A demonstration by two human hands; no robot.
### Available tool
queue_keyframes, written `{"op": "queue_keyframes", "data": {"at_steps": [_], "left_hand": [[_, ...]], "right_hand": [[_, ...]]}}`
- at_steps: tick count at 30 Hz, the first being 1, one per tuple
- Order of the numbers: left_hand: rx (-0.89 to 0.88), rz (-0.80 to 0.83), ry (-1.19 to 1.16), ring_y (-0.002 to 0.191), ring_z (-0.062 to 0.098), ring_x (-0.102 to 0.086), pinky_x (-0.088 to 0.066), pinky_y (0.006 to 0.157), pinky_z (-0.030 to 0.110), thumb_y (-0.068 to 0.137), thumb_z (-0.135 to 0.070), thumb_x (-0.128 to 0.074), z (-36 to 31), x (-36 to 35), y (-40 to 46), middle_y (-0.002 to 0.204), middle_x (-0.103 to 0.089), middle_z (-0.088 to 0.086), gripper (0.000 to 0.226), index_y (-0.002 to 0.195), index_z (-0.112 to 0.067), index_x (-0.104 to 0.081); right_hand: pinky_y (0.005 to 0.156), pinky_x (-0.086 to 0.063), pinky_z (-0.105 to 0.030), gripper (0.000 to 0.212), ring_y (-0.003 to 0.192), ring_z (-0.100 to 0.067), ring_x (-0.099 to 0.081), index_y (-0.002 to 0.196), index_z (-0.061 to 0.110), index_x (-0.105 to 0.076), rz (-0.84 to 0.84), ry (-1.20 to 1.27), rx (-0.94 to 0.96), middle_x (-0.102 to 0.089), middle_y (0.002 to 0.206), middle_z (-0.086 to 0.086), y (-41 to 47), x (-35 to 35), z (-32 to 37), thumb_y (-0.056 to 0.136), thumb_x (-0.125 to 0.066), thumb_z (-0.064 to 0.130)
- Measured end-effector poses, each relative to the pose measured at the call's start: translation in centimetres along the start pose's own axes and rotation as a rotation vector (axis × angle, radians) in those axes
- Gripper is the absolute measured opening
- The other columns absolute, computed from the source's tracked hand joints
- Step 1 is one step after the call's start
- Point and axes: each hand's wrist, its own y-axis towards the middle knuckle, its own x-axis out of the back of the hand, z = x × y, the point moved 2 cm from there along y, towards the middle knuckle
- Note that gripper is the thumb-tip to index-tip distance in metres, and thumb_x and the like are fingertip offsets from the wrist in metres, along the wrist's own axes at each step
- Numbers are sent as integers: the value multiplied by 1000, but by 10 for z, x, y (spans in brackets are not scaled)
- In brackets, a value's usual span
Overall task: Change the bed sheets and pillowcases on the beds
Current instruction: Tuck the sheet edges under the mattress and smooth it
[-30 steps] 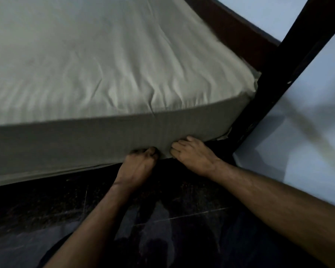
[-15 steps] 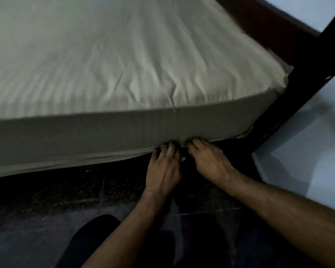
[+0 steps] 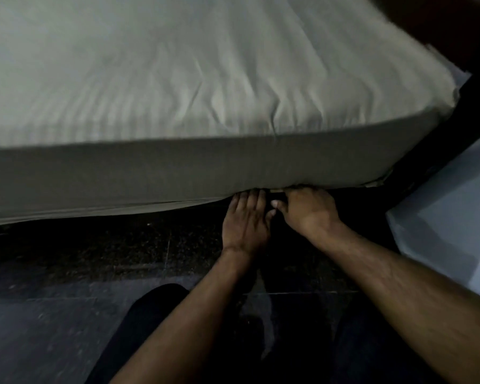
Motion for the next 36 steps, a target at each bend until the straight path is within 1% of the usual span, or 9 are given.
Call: {"op": "queue_keyframes", "data": {"at_steps": [4, 8, 11, 15, 18, 24, 29, 32, 36], "left_hand": [[-55, 17, -154, 95, 43, -67, -53, 76, 43, 104, -37, -47, 21, 45, 2, 104, -71, 21, 36, 108, -10, -70], [51, -191, -156, 80, 40, -69, -53, 63, 43, 100, -48, -43, 74, 84, -16, 85, -73, 18, 48, 92, -13, -75], [242, -77, -166, 101, 38, -67, -55, 79, 48, 93, -28, -61, 127, 92, -44, 109, -73, 14, 27, 118, -26, -71], [378, -166, -156, 104, 40, -64, -54, 82, 50, 87, -14, -61, 175, 98, -68, 112, -71, 15, 36, 120, -24, -70], [405, -119, -137, 104, 40, -64, -53, 87, 49, 89, -10, -60, 190, 87, -75, 113, -70, 17, 39, 126, -21, -68], [346, -97, -63, 109, 40, -58, -47, 90, 46, 95, -13, -53, 174, 76, -82, 122, -59, 19, 29, 121, -7, -64], [265, -94, -4, 138, 31, -47, -35, 115, 40, 98, -25, -43, 187, 55, -98, 151, -49, 13, 51, 146, -9, -50], [303, -49, 44, 147, 28, -36, -23, 120, 39, 102, -37, -30, 183, 54, -93, 159, -39, 8, 57, 153, -14, -40], [312, -51, 92, 148, 27, -32, -19, 122, 40, 95, -46, -9, 179, 56, -89, 159, -39, 9, 73, 153, -14, -40]], "right_hand": [[71, -48, -33, 30, 98, -32, -69, 106, 19, -69, -158, -113, 97, -71, 104, -10, -33, 35, 31, 104, -46, 39], [66, -49, -38, 11, 88, -38, -65, 90, 11, -67, -213, 54, 321, -63, 92, -14, -19, 24, 45, 95, -59, 18], [72, -54, -42, 10, 91, -35, -64, 92, 11, -66, -147, 75, 515, -63, 93, -11, 5, 7, 70, 92, -56, 10], [92, -52, -40, 41, 116, -27, -58, 134, 16, -57, -115, 167, 764, -60, 126, -5, 5, -6, 128, 93, -59, 12], [99, -49, -43, 56, 126, -30, -52, 147, 17, -46, -80, 193, 734, -51, 139, -4, 5, -15, 171, 93, -58, 10], [111, -39, -39, 63, 132, -28, -47, 147, 12, -42, -90, 117, 623, -43, 146, -6, -12, -20, 211, 86, -56, 7], [122, -20, -35, 64, 145, -26, -33, 155, 12, -28, -133, -30, 670, -31, 158, -7, -17, -32, 200, 91, -29, 7], [123, -14, -34, 57, 148, -24, -30, 156, 13, -28, -143, 2, 649, -28, 163, -7, -12, -39, 193, 101, -42, 16], [123, -18, -35, 59, 147, -24, -32, 156, 10, -30, -157, 76, 562, -34, 160, -9, -13, -40, 200, 100, -46, 18]]}}
